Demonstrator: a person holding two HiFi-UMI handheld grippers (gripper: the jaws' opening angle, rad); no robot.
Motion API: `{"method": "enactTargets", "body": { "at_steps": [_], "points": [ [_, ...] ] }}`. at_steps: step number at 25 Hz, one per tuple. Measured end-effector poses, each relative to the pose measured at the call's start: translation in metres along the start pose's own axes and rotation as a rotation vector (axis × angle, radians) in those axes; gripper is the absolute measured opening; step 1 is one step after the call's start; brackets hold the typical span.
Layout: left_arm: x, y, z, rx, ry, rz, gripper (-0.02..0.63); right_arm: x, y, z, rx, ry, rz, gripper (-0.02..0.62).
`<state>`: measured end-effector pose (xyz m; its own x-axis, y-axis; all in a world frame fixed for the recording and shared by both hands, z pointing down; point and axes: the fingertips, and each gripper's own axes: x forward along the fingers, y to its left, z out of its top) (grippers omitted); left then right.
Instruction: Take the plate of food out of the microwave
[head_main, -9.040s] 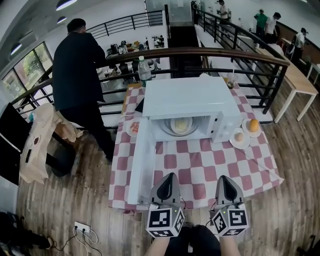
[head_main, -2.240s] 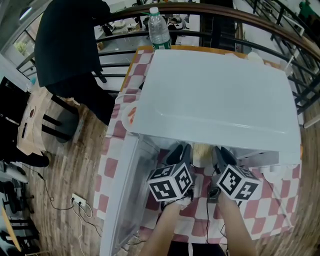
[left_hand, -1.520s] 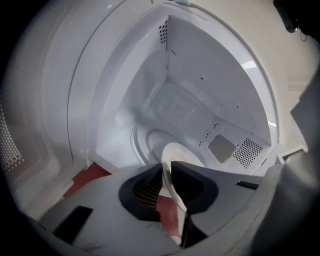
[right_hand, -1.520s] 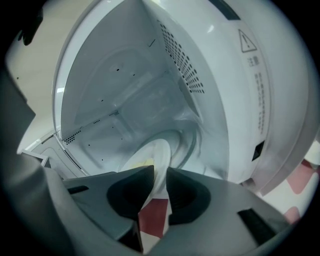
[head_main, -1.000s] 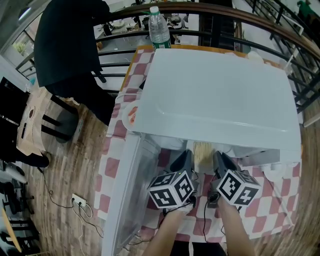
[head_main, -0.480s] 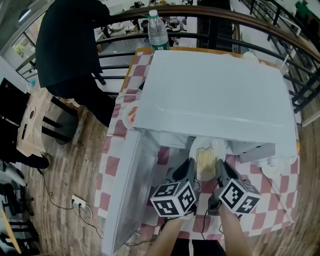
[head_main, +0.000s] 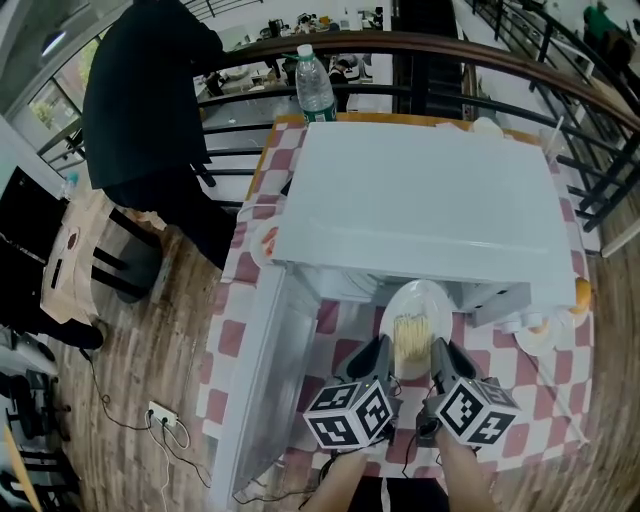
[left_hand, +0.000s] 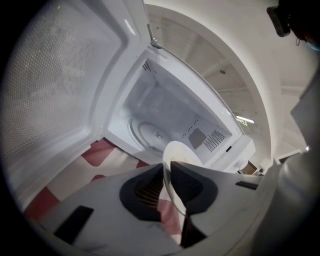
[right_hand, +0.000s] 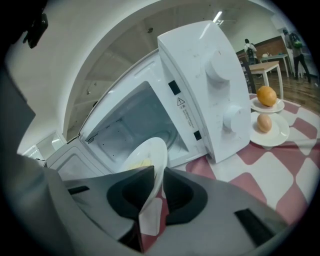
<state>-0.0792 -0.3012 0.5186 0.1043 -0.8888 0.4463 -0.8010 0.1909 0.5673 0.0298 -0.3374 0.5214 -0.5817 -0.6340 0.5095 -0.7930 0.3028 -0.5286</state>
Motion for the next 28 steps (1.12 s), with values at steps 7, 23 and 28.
{"method": "enactTargets", "body": {
  "at_steps": [7,23,28],
  "points": [
    [-0.018,-0.011,-0.001,0.011,-0.004,0.007,0.066,-0.018,0.005,0.001,0.004,-0.003,-0.002,0.066],
    [-0.053,-0.028,-0.003,0.013,-0.020,0.023,0.066,-0.052,0.014,-0.007,0.044,0.009,0.035,0.064],
    [-0.057,-0.031,-0.004,0.019,-0.023,0.027,0.066,-0.054,0.014,-0.006,0.050,0.013,0.043,0.064]
  ]
}}
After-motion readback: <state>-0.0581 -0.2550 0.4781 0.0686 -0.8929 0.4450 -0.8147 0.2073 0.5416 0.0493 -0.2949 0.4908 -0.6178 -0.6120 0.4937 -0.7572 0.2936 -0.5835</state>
